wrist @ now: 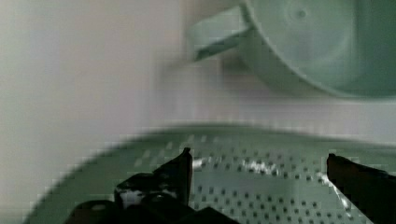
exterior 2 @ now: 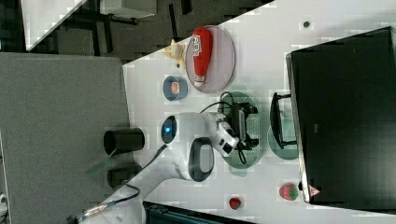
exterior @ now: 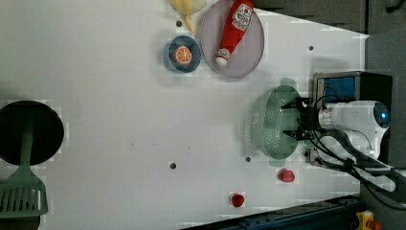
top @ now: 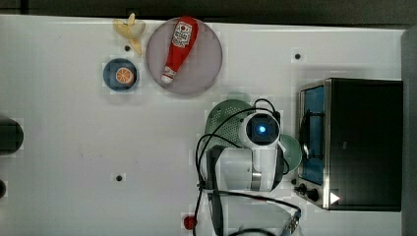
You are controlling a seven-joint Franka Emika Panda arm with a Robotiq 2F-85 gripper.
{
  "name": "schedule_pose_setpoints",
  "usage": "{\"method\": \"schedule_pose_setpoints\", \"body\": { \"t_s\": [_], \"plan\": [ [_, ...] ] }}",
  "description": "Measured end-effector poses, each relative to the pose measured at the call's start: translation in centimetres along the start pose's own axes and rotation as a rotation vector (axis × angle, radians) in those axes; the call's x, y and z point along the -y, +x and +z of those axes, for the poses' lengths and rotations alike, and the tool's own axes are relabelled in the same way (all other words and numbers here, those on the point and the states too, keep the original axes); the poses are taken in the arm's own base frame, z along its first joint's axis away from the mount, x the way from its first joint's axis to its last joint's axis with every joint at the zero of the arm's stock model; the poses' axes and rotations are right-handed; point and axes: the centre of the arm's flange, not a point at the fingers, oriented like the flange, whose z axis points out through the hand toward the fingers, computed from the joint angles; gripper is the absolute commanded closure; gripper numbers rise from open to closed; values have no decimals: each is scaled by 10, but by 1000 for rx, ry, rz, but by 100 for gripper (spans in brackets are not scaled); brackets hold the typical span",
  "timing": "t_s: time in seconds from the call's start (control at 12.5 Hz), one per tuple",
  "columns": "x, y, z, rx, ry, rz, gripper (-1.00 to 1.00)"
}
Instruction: Drag strainer left to right.
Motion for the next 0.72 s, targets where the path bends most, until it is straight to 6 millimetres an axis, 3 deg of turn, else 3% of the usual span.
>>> {"method": "schedule_pose_setpoints", "body": {
  "t_s": [0.16,0.32,0.48,0.72],
  "plan": [
    [2,-25,-38,-3,9,-171,-100],
    [7,-43,-96,-27,-34,-326,-100],
    [23,-55,-177,-63,-39,-406,-100],
    [27,-62,-335,-72,33,-427,-100]
  ]
}}
